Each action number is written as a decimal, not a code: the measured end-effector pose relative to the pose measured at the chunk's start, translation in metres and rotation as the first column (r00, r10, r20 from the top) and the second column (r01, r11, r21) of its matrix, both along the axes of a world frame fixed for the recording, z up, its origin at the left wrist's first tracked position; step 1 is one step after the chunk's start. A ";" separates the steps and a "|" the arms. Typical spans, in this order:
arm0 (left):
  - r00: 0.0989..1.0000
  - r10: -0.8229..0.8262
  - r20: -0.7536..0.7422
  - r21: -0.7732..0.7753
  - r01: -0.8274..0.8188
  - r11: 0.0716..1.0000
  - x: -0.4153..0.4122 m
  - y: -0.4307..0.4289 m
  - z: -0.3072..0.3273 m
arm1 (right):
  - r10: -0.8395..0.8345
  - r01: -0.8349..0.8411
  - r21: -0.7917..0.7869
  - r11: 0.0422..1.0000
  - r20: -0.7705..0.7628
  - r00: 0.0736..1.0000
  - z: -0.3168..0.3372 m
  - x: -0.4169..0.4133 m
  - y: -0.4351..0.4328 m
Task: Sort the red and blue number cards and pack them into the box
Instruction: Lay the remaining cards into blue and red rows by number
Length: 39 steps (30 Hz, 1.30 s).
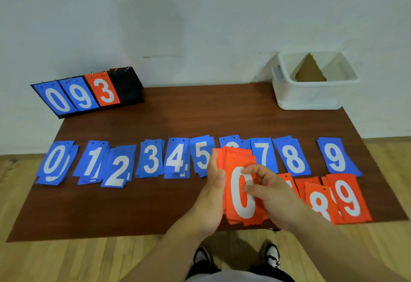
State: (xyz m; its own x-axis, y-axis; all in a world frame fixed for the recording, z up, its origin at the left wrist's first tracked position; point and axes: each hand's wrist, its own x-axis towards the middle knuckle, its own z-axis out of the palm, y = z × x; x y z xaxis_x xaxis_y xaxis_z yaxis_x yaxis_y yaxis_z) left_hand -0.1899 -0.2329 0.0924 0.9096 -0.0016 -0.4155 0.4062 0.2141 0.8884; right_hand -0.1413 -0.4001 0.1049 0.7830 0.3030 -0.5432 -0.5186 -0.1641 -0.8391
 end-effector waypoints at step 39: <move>0.773 0.552 -0.314 0.727 -0.178 0.663 0.012 -0.160 -0.127 | 0.174 -0.161 -0.402 0.901 -0.004 0.985 -0.050 0.084 -0.212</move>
State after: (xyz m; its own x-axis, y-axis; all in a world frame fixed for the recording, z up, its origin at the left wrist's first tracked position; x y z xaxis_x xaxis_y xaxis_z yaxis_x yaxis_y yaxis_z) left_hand -0.1775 -0.3929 -0.0348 0.4498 0.7110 -0.5405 0.8170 -0.0831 0.5706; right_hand -0.0576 -0.6122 0.0548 0.7583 0.1941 -0.6224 -0.4286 -0.5709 -0.7002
